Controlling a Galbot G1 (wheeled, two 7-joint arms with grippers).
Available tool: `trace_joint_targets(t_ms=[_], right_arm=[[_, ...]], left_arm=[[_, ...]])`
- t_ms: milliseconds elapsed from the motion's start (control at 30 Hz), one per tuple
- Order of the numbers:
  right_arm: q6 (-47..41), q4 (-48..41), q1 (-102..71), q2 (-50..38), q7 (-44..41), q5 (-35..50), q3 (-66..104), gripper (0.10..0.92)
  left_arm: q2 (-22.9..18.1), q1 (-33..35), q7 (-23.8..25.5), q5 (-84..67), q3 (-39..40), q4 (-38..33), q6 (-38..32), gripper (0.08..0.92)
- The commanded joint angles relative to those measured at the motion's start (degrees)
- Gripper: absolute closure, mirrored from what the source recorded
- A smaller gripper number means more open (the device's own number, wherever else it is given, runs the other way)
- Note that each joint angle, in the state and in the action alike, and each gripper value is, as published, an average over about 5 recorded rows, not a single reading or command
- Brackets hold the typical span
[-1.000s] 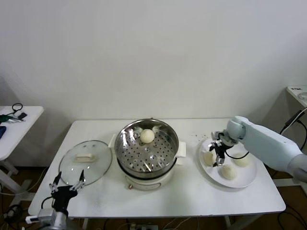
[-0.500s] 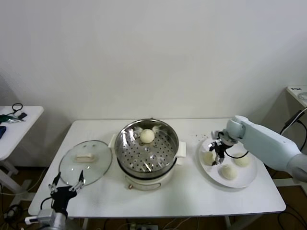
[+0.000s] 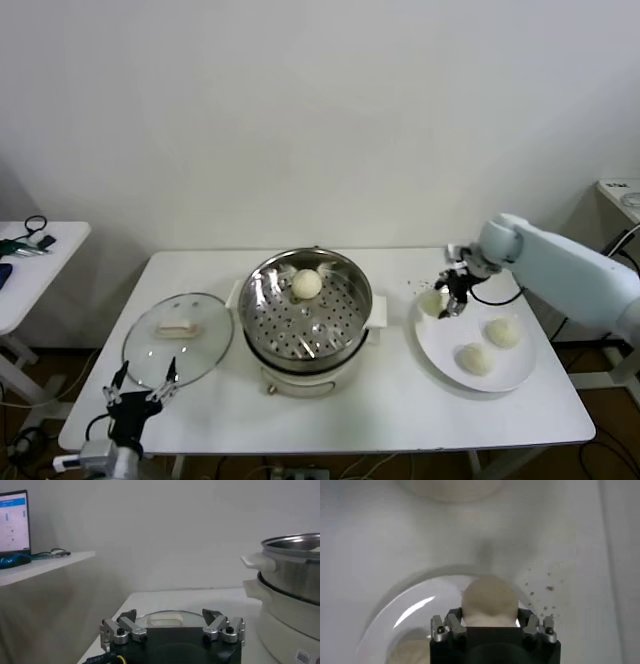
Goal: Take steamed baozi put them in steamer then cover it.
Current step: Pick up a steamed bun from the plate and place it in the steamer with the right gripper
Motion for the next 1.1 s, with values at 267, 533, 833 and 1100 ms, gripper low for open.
trace_joint_targets(t_ms=[267,533,833,1100], right_arm=[[-4.8,4.4,25.9,13.4,3.0,26.0,-13.9,0.32],[-6.2,5.0,29.4,23.9,5.5,34.5,-18.9,0.315],[-8.4,7.4,28.1,30.8,8.2,38.0,-23.6,0.309],[-10.0,7.3,24.2,34.4,9.7,36.8,-25.8,0.304]], left_arm=[[0.7,0.2,0.4,1.6,3.2,-1.5,0.0,0.177],[0.7,1.7,0.5,1.6,3.6,-2.3,-0.6,0.177],[1.9,2.9,0.6,1.6,3.4,-2.7,-1.3,0.177],[1.9,3.0,0.8,1.9,3.7,-3.0,-1.2,0.177]])
